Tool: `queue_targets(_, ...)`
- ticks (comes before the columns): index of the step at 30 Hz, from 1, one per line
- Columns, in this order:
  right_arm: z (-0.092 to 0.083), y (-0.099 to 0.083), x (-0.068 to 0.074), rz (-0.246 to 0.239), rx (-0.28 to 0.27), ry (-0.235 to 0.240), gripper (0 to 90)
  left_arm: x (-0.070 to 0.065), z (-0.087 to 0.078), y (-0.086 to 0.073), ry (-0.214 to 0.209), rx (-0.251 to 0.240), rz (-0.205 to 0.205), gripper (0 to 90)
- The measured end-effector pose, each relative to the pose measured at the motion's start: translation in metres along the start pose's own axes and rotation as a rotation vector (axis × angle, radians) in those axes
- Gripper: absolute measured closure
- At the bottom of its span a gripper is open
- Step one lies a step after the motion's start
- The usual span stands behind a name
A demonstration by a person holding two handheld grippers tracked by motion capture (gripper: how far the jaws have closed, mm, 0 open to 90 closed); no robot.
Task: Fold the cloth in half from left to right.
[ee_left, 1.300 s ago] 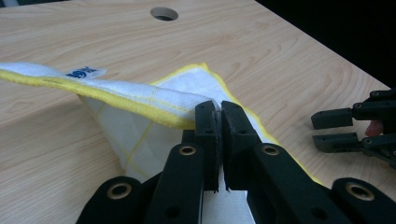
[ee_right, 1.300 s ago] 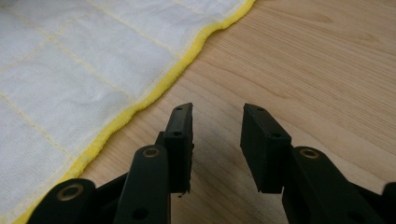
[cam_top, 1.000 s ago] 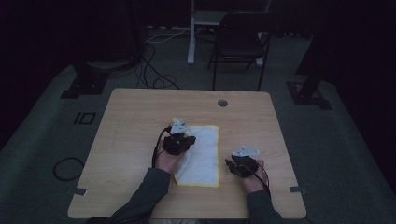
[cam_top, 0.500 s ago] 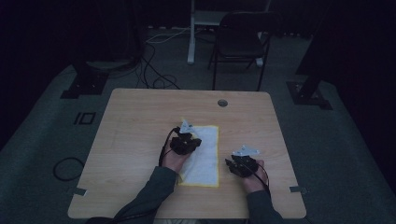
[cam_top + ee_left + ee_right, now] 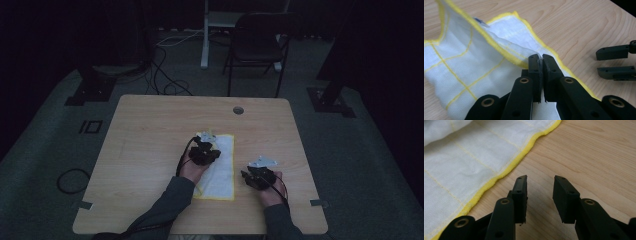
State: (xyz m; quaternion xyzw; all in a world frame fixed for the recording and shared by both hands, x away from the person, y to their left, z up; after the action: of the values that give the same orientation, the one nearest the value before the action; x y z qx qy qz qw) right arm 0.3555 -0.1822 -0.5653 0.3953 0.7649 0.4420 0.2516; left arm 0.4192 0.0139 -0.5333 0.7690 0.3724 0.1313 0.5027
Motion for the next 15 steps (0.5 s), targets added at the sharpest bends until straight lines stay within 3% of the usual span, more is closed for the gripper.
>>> queue_targets(6,0.0,0.0,0.0,0.0,-0.001,0.0,64.1,-0.003,0.004,-0.003,-0.012,0.013,-0.004,82.3)
queue_targets(10,0.0,0.0,-0.001,0.001,-0.002,0.0,64.1,-0.008,-0.007,0.006,-0.029,-0.028,0.004,78.4)
queue_targets(15,-0.001,0.0,0.0,-0.001,-0.002,-0.002,64.1,-0.007,-0.025,0.017,-0.014,-0.071,0.026,77.6)
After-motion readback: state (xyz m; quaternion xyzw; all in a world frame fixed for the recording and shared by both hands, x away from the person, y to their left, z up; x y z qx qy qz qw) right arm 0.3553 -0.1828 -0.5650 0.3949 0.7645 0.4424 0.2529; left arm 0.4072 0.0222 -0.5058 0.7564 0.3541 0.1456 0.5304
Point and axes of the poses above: each handheld gripper's, and its own axes: z roughly forward along the jaws, y roughly out of its top, x roughly to its left, the point moved 4 cm from there along z, roughly forward along the jaws, and after that the axes turned 15 degrees about -x, right-handed, at the moved point
